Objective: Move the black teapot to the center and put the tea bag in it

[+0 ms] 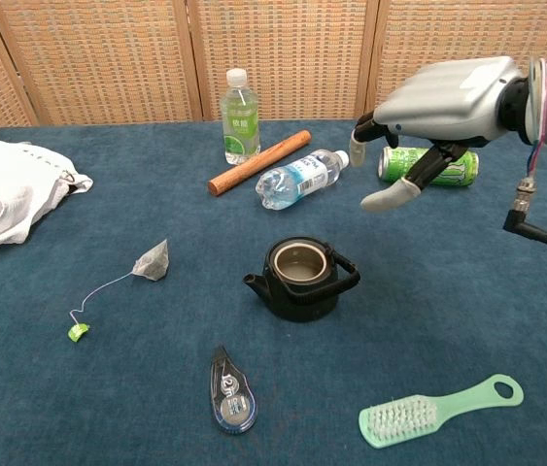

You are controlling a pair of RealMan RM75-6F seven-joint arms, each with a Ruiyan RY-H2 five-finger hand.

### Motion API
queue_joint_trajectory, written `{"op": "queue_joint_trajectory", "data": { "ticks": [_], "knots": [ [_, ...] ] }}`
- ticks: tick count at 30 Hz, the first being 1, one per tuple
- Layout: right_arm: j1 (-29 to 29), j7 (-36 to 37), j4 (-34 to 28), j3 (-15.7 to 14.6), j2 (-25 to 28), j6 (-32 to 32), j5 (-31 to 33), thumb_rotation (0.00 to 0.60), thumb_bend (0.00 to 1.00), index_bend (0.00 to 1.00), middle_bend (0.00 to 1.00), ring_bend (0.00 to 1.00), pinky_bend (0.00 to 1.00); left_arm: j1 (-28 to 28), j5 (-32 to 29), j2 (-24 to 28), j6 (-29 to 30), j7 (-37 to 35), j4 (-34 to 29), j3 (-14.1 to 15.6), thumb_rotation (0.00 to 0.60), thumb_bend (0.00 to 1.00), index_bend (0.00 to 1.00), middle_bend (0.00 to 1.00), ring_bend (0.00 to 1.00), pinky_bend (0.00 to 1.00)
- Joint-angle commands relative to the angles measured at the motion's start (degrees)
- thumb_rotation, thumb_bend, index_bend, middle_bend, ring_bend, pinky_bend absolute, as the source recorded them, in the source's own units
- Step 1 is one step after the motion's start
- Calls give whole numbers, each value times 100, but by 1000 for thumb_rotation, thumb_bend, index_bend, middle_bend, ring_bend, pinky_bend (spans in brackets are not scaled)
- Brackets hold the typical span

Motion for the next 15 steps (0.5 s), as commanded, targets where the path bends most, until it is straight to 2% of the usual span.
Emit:
{"op": "queue_joint_trajectory", "data": {
  "ticks": [1,4,8,15],
  "knots": [
    [-245,311,-19,78,77,260,-41,90,366,281,265,322,559,-25,49,-11,5,5,7,-4,600,357,194,106,103,30],
    [-514,611,-39,138,167,543,-24,94,366,281,264,307,523,-75,138,-17,-9,23,15,-7,600,357,193,106,103,30],
    [-869,1004,-112,204,258,893,0,134,366,281,259,287,476,-174,307,-18,-34,51,33,-17,600,357,194,106,103,29],
    [-1274,1280,-183,215,336,1235,-82,171,366,281,246,256,424,-340,544,9,-119,103,35,-23,600,358,194,106,103,27]
  ]
}}
